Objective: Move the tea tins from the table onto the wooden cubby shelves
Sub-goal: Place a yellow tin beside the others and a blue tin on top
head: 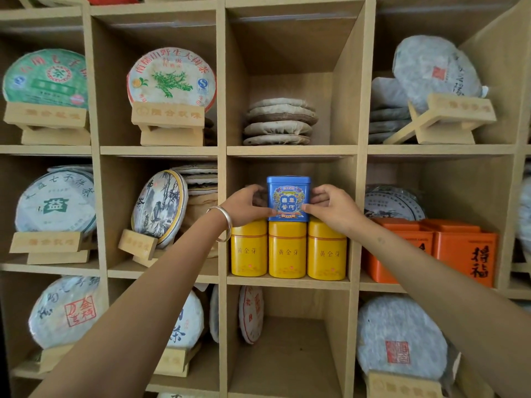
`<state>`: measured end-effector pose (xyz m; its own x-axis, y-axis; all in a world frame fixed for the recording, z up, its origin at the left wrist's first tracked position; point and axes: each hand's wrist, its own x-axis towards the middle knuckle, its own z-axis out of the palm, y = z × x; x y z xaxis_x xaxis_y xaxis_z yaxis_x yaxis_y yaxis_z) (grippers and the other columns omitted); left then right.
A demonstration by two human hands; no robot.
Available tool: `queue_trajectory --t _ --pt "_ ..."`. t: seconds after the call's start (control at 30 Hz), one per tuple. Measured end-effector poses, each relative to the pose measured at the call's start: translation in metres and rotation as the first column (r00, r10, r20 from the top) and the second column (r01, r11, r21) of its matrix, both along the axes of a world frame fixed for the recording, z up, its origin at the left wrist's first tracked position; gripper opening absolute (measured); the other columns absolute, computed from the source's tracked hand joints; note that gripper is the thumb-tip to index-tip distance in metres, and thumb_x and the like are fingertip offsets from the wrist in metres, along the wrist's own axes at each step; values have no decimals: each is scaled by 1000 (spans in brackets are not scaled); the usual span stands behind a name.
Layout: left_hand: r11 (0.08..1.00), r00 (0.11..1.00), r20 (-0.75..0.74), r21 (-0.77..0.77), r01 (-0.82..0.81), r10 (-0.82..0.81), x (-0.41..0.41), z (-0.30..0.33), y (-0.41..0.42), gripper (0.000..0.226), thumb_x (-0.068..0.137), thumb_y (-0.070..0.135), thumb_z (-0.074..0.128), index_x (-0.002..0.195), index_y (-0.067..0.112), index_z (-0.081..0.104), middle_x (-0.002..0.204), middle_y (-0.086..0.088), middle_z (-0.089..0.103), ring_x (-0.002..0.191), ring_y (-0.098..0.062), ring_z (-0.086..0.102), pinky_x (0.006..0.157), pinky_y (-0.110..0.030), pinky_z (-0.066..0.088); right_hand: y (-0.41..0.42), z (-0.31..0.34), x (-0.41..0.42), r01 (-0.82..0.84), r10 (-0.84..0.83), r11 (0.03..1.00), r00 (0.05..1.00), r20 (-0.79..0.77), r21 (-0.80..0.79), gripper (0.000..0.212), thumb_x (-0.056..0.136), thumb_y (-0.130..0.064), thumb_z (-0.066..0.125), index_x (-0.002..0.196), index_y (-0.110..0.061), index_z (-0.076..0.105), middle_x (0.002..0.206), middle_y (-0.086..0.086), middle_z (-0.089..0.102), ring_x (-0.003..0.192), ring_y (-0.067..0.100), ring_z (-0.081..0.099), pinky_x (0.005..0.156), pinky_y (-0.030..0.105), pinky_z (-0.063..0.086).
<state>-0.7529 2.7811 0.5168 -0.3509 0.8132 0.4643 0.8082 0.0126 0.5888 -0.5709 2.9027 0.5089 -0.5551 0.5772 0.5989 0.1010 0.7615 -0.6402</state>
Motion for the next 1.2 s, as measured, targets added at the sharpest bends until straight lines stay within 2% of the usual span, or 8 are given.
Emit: queue_trajectory --t 0.13,0.4,0.5,0.7,0.8,0.93,1.07,1.2 --pt "1000 1000 9 9 9 -9 1 -2 0 64 82 19 72 136 8 40 124 -6 59 105 -13 58 86 -29 52 1 -2 -2 -9 9 1000 1000 -20 -8 49 81 -17 76 123 -8 53 116 9 66 97 15 63 81 29 54" --pt "1000 1000 7 7 -3 3 -2 -5 2 68 81 24 72 139 11 38 130 -7 56 116 -18 57 94 -36 51 3 -7 -3 -16 16 1000 1000 -27 -20 51 81 -18 75 126 -8 52 117 7 64 99 14 61 81 28 53" --pt "998 998 51 62 -24 21 -4 -5 0 76 78 29 75 141 12 36 134 -5 54 121 -18 54 98 -37 49 5 -6 -3 -1 0 1000 999 -32 -29 57 81 -22 75 129 -8 50 119 8 63 103 17 62 84 30 54" --pt "982 996 88 186 -33 17 4 -7 -17 71 82 26 71 142 14 34 136 -6 50 125 -19 49 102 -36 45 8 0 3 36 -39 999 996 -79 -35 52 83 -24 73 128 -9 52 119 9 63 99 16 61 84 27 50" --pt "950 997 27 302 -81 77 10 -18 -32 68 83 25 69 142 17 36 140 -5 46 128 -16 45 106 -36 42 2 -4 15 71 -62 996 986 -152 50 48 86 -24 70 128 -10 52 121 7 59 106 14 58 85 22 46" --pt "816 940 -200 565 -121 277 37 -62 -55 49 84 16 66 130 13 48 126 -2 54 117 -12 50 100 -26 40 -17 -41 49 174 -93 941 958 -273 291 41 87 -21 67 125 -11 53 119 -1 53 108 7 52 89 14 40" --pt "897 906 -376 442 -8 193 76 -134 -54 42 84 23 53 126 18 50 123 3 51 114 -8 48 97 -17 36 -27 -112 72 197 -130 888 974 -185 416 36 89 -19 65 123 -13 54 116 -5 50 109 7 49 91 20 38" --pt "949 873 -464 315 3 151 99 -193 -33 49 80 27 51 129 22 49 129 5 50 123 -11 45 107 -31 39 -22 -172 75 168 -190 877 982 3 451 42 89 -21 64 129 -17 51 124 -2 49 113 9 50 91 22 41"
